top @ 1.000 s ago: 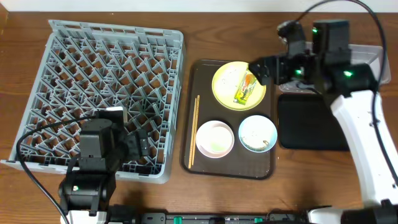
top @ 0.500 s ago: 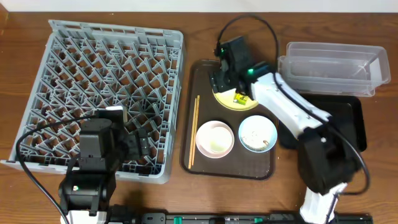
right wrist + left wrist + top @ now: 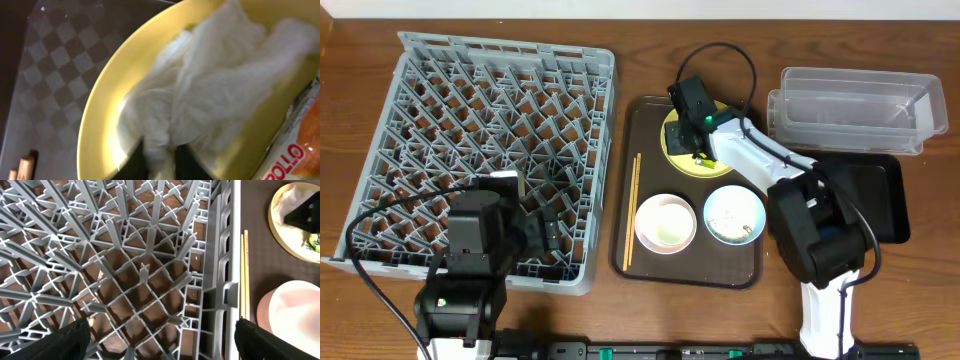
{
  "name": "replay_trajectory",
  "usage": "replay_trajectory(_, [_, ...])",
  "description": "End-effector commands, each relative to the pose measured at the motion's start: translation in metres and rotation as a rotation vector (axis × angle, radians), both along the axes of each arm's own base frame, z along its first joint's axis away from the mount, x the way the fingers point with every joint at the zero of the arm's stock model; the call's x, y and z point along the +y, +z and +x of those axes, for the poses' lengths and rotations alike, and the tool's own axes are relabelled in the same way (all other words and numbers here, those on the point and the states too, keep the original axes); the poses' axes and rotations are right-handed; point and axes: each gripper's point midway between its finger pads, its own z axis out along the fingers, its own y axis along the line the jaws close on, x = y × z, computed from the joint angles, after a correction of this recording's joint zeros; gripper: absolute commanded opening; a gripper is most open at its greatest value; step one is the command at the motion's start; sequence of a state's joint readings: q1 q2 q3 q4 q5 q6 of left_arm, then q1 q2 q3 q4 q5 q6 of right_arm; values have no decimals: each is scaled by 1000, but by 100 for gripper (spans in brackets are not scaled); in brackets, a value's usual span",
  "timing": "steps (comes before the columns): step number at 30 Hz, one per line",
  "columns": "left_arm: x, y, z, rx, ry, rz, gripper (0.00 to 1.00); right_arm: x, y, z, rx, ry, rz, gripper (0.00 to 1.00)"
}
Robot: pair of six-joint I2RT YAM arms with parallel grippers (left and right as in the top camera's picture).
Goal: Sort waste into correct bins and load items into the dishwasher
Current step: 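Grasp the white tissue on the yellow plate with the right gripper, then carry the tissue to the clear plastic bin and release it, then grasp the green snack wrapper on the yellow plate with the right gripper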
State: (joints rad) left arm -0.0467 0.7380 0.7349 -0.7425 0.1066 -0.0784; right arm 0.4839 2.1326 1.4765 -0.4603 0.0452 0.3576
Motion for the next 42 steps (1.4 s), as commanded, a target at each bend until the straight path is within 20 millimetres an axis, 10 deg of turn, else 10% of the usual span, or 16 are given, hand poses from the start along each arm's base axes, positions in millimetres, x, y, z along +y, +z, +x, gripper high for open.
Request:
replay_trajectory(1, [-2,9,2,-18,-3,-13,92,2,32,8,-60,-18,29,1])
replay_trajectory(6, [-2,9,2,-19,-3,-13,92,-28,116,19,-195,-75,88,1])
replay_trajectory(11, [-2,9,2,-19,-3,-13,92,-111,176,22,-277,-274,80,1])
replay_trajectory(18, [-2,9,2,-18,-3,-13,92,-223,160,-1,-133,-609,46,2])
replay_trajectory(21, [-2,9,2,-18,-3,-13,92,-237,159,-3,-127,-640,46,42])
replay_trajectory(24, [-2,9,2,-18,-3,-13,92,-231,169,9,-176,-591,96,86])
replay_trajectory(32, [-2,9,2,-18,-3,-13,92,-121,185,4,-153,-173,314,83])
replay_trajectory(42, [-2,9,2,-18,-3,-13,92,-66,92,-39,-11,-263,-13,73])
